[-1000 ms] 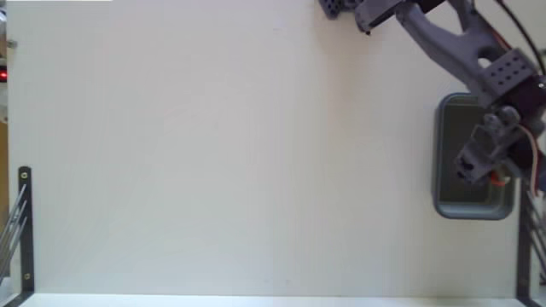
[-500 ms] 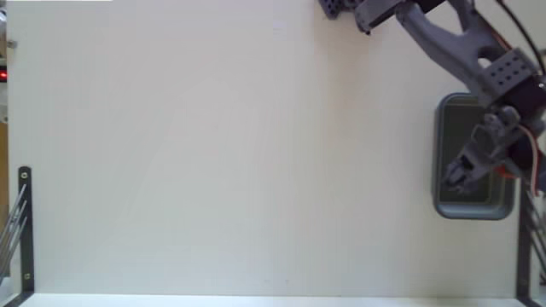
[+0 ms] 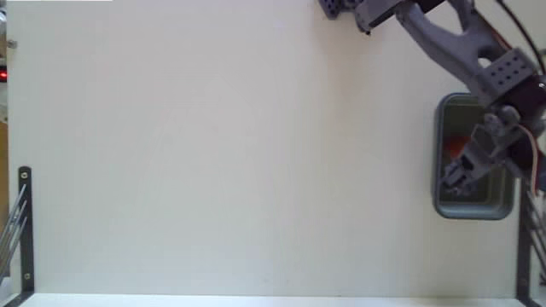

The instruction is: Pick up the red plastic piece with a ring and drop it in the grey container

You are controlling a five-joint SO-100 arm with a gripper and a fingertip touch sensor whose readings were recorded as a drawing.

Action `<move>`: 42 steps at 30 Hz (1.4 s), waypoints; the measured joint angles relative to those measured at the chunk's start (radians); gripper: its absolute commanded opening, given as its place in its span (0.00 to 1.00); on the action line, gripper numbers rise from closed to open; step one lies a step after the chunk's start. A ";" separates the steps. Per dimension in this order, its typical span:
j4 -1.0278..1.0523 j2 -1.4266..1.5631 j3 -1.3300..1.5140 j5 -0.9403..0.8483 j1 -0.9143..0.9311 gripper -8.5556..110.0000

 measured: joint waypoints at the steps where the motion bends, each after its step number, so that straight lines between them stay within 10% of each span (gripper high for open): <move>1: 0.000 0.000 0.000 0.000 0.000 1.00; 42: -0.002 0.135 0.153 0.002 0.124 1.00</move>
